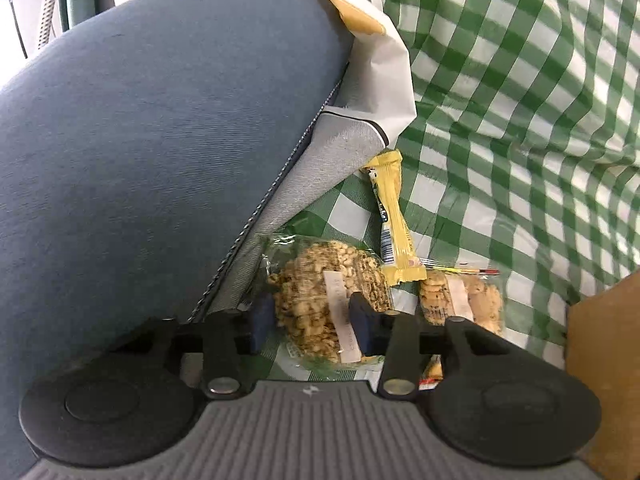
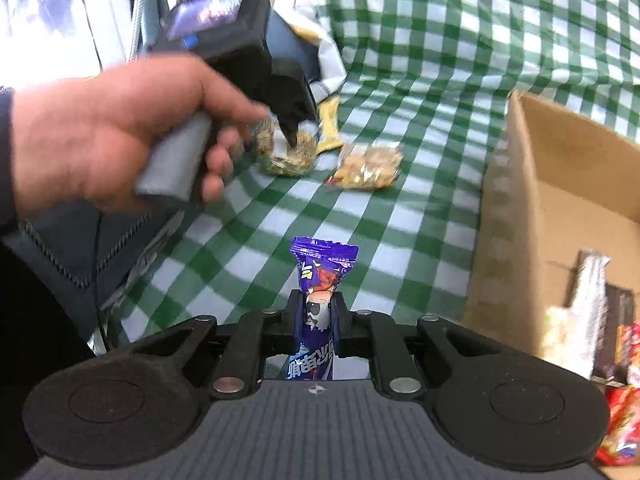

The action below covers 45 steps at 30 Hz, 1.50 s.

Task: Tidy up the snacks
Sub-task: 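Grasp the purple candy bar with the right tool while the left tool grasps the round peanut cake pack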

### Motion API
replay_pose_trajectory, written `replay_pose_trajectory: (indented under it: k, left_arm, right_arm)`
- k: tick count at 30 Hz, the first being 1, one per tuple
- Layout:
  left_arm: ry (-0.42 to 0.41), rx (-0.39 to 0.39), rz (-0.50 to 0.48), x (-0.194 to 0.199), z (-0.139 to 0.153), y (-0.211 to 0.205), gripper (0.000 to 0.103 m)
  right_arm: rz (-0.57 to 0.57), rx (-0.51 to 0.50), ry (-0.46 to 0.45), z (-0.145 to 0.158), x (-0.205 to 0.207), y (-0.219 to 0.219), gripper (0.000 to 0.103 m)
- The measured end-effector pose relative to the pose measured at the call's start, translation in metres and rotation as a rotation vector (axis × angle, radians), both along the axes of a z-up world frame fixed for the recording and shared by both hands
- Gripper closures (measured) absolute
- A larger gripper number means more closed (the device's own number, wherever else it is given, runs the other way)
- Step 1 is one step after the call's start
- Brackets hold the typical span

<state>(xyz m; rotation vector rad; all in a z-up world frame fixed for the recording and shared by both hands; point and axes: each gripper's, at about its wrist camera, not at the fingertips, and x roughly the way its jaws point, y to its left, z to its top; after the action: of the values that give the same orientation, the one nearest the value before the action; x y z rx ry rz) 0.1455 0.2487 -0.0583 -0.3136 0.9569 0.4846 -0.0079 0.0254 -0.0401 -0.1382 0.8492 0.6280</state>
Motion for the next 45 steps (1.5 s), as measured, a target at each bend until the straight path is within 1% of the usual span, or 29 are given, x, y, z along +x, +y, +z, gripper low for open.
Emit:
replay_pose_trajectory:
  k: [3, 6, 9, 11, 13, 15, 17, 19, 20, 22, 25, 27, 28, 29, 30, 33, 35, 37, 38, 39, 41, 45]
  left_arm:
    - [-0.003, -0.032, -0.007, -0.013, 0.005, -0.001, 0.073]
    - [-0.001, -0.075, -0.013, -0.027, 0.008, -0.001, 0.077]
    - [-0.002, -0.140, -0.019, -0.038, 0.008, 0.003, 0.078]
    - [-0.009, -0.169, -0.025, -0.041, 0.007, 0.007, 0.077]
    - [-0.008, -0.163, -0.036, -0.040, 0.007, 0.007, 0.071]
    - [-0.011, -0.144, -0.039, -0.039, 0.007, 0.004, 0.047]
    - [-0.026, -0.120, -0.036, -0.036, 0.009, 0.000, 0.039]
    - [-0.034, -0.095, -0.053, -0.028, 0.009, -0.007, 0.027]
    - [-0.025, -0.077, -0.060, -0.024, 0.007, -0.011, 0.019]
    - [0.008, -0.030, -0.065, -0.014, 0.001, -0.019, 0.017]
    - [0.059, 0.055, -0.045, -0.002, -0.011, -0.026, 0.017]
    - [0.077, 0.098, -0.052, 0.006, -0.018, -0.030, 0.016]
    - [0.086, 0.121, -0.059, 0.009, -0.021, -0.032, 0.014]
    - [0.096, 0.143, -0.069, 0.012, -0.024, -0.035, 0.007]
    - [0.106, 0.159, -0.081, 0.015, -0.027, -0.037, 0.005]
    - [0.130, 0.185, -0.106, 0.020, -0.033, -0.042, 0.004]
    - [0.128, 0.203, -0.114, 0.019, -0.034, -0.043, 0.004]
    - [0.126, 0.205, -0.114, 0.019, -0.034, -0.043, 0.005]
    - [0.123, 0.196, -0.118, 0.018, -0.033, -0.041, 0.008]
    - [0.118, 0.185, -0.121, 0.017, -0.032, -0.040, 0.013]
    - [0.106, 0.174, -0.129, 0.015, -0.030, -0.038, 0.020]
    - [0.105, 0.194, -0.142, 0.011, -0.024, -0.044, 0.023]
  right_arm:
    - [-0.018, -0.019, 0.028, -0.012, 0.007, 0.001, 0.088]
    - [-0.027, -0.040, 0.015, -0.016, 0.009, -0.001, 0.088]
    - [-0.008, -0.051, 0.012, -0.019, 0.001, 0.001, 0.088]
    - [0.005, -0.067, 0.006, -0.023, -0.001, 0.004, 0.088]
    - [0.011, -0.090, -0.005, -0.026, -0.003, 0.006, 0.088]
    - [0.018, -0.102, -0.006, -0.029, -0.005, 0.006, 0.088]
    - [0.021, -0.100, 0.003, -0.030, -0.005, 0.006, 0.087]
    - [0.024, -0.098, 0.011, -0.030, -0.004, 0.006, 0.087]
    - [0.025, -0.098, 0.014, -0.031, -0.003, 0.006, 0.086]
    - [0.028, -0.101, 0.020, -0.032, -0.003, 0.007, 0.086]
    - [0.031, -0.107, 0.031, -0.035, 0.000, 0.009, 0.086]
    - [0.033, -0.118, 0.041, -0.039, 0.003, 0.010, 0.086]
    - [0.034, -0.122, 0.047, -0.040, 0.004, 0.010, 0.086]
    - [0.035, -0.126, 0.052, -0.041, 0.005, 0.011, 0.086]
    - [0.037, -0.131, 0.055, -0.043, 0.005, 0.011, 0.086]
    - [0.043, -0.145, 0.063, -0.046, 0.005, 0.012, 0.084]
    - [0.047, -0.153, 0.067, -0.048, 0.005, 0.013, 0.084]
    - [0.052, -0.169, 0.073, -0.050, 0.006, 0.014, 0.083]
    - [0.053, -0.171, 0.073, -0.051, 0.006, 0.015, 0.083]
    - [0.052, -0.171, 0.073, -0.051, 0.006, 0.015, 0.083]
    - [0.055, -0.171, 0.075, -0.050, 0.005, 0.014, 0.083]
    - [0.060, -0.164, 0.072, -0.048, 0.006, 0.013, 0.085]
